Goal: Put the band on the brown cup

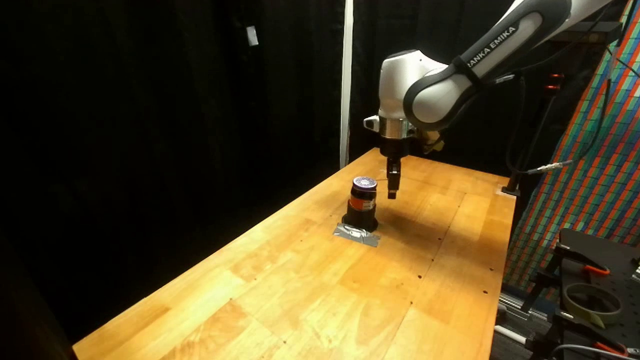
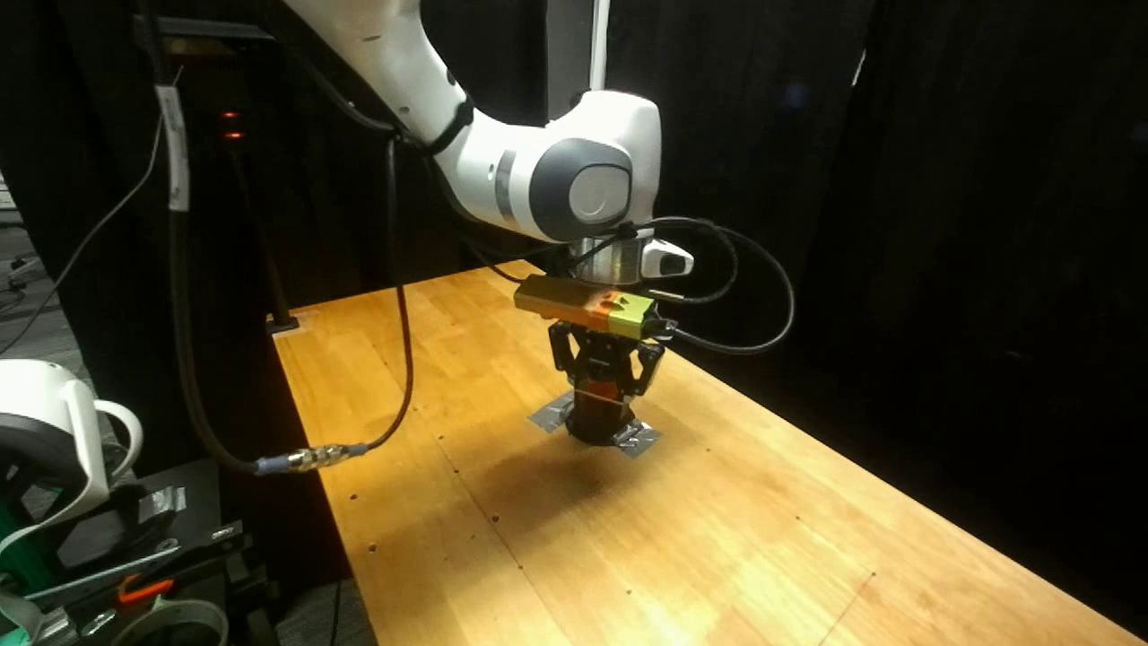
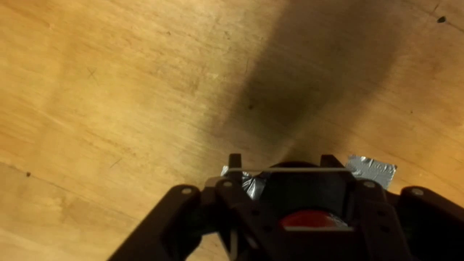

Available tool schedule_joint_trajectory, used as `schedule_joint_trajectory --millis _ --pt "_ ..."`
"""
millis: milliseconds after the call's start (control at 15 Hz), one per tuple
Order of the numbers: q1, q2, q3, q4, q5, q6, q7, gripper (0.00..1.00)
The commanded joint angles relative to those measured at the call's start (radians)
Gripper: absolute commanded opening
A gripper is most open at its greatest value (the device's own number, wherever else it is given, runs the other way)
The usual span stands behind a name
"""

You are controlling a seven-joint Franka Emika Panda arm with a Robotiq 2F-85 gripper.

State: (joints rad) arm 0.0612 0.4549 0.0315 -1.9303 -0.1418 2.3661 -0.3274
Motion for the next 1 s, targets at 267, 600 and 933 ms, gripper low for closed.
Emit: schedule_joint_trajectory --millis 267,600,933 --pt "-0.081 -0.235 0.013 -0.453 -0.044 0.621 -0.057 0.1" --pt "-0.322 -0.23 0.224 -0.671 -0.045 1.051 -0.153 0.14" --pt "-0.569 -0.064 0.343 -0.729 -0.291 1.457 -0.052 0.11"
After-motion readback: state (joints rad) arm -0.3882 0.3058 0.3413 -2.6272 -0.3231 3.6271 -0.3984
